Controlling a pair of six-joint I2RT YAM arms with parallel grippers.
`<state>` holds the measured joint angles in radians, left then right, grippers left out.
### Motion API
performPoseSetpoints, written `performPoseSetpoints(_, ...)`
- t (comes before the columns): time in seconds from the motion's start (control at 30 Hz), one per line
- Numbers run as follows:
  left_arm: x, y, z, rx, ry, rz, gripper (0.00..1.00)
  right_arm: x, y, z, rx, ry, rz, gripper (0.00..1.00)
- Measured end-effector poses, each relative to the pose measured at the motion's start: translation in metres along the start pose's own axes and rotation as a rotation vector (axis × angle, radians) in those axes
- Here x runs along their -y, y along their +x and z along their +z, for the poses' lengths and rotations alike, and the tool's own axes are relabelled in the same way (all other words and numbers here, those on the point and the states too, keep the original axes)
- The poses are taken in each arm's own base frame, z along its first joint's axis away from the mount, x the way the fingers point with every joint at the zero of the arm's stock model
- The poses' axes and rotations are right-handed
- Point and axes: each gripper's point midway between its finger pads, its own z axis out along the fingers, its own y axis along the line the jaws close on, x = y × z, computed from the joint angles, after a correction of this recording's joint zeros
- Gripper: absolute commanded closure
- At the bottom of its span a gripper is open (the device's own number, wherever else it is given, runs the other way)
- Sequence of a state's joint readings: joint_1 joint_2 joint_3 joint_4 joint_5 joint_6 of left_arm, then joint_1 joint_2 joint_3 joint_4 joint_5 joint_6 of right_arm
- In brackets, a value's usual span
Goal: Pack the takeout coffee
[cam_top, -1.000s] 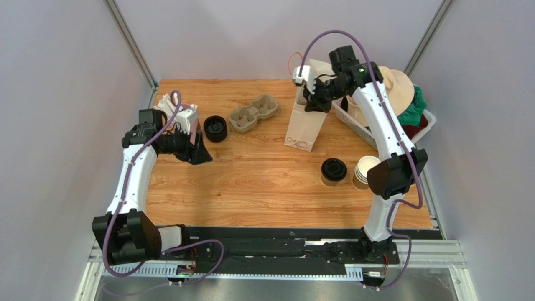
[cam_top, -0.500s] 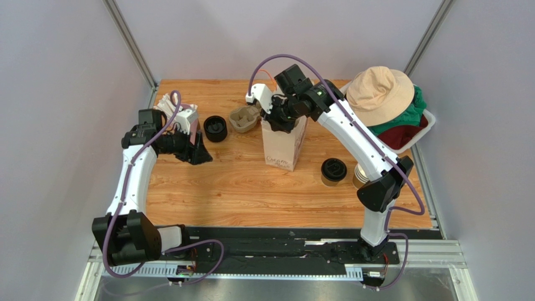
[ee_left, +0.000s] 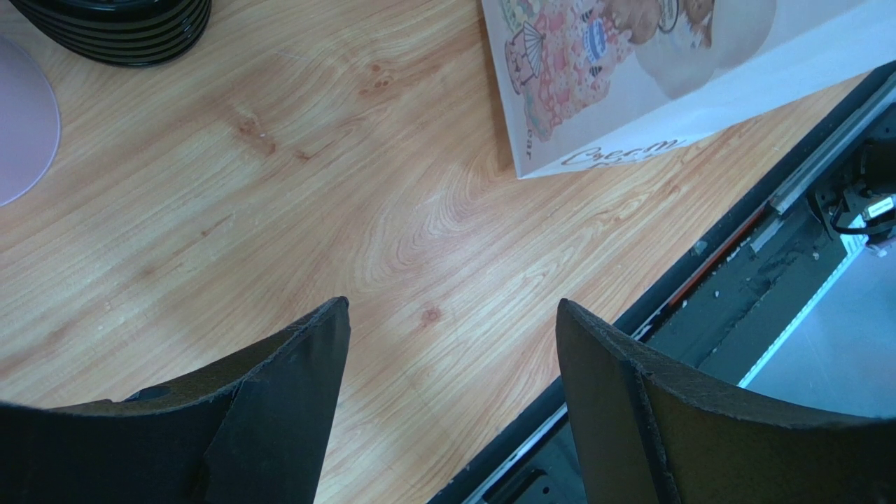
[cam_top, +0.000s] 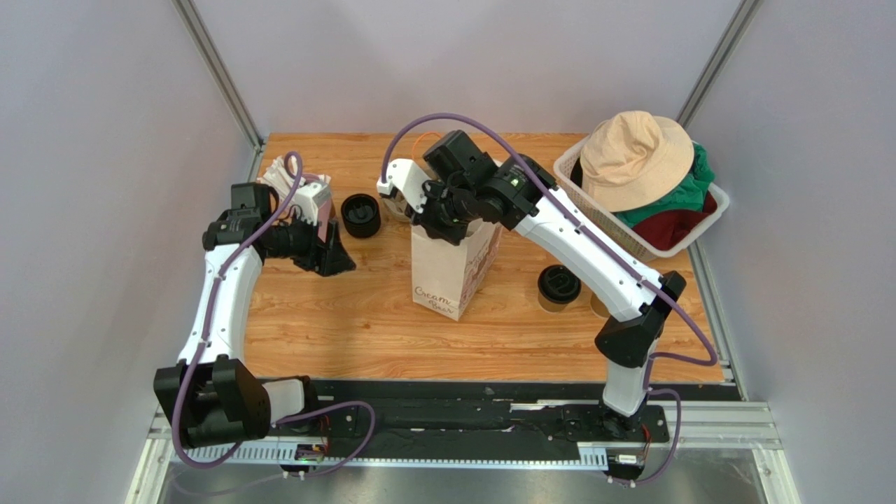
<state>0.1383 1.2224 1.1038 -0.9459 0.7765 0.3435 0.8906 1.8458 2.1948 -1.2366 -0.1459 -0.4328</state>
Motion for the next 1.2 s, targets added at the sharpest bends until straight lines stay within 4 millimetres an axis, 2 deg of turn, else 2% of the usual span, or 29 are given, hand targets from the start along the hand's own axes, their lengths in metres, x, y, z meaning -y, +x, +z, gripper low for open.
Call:
performPoseSetpoints(0.2,0.000,0.000,-0.001,0.003,-0.005,0.005,0.20,-0.020,-0.007,0.004,0.005,-0.023,0.028,1.00)
performPoseSetpoints(0.33,-0.001,0.000,-0.001,0.000,-0.012,0.005,0.19,-0.037,-0.023,0.007,0.028,-0.011,0.006,0.96)
performPoseSetpoints(0.4,-0.002,0.000,-0.001,-0.002,-0.017,0.005,0.19,-0.048,-0.036,0.010,0.052,-0.007,-0.019,0.78)
performPoseSetpoints(0.5,-0.003,0.001,-0.001,-0.005,-0.024,0.005,0.20,-0.064,-0.055,0.020,0.090,-0.015,-0.035,0.63)
performPoseSetpoints(0.57,-0.004,0.001,-0.001,-0.006,-0.026,0.005,0.19,-0.068,-0.059,0.027,0.096,-0.023,-0.031,0.52)
performPoseSetpoints(0.7,-0.004,0.001,-0.002,-0.006,-0.027,0.005,0.20,-0.064,-0.060,0.032,0.097,-0.019,-0.016,0.47)
performPoseSetpoints(0.8,-0.004,0.001,-0.001,-0.005,-0.027,0.005,0.20,-0.058,-0.066,0.023,0.135,-0.001,-0.011,0.46)
performPoseSetpoints(0.87,-0.004,0.001,-0.001,-0.005,-0.027,0.005,0.20,-0.052,-0.070,0.009,0.168,0.016,-0.008,0.46)
performPoseSetpoints(0.97,-0.004,0.001,-0.002,-0.006,-0.029,0.005,0.20,-0.037,-0.077,-0.030,0.243,0.058,0.003,0.43)
performPoseSetpoints(1.07,-0.006,0.001,-0.002,-0.005,-0.038,0.009,0.19,-0.007,-0.078,-0.088,0.351,0.148,0.035,0.41)
performPoseSetpoints(1.13,-0.006,0.000,-0.002,-0.005,-0.044,0.011,0.19,0.019,-0.064,-0.128,0.408,0.236,0.069,0.41)
performPoseSetpoints(1.2,-0.007,0.001,-0.003,-0.004,-0.050,0.014,0.19,0.038,-0.035,-0.157,0.420,0.319,0.105,0.41)
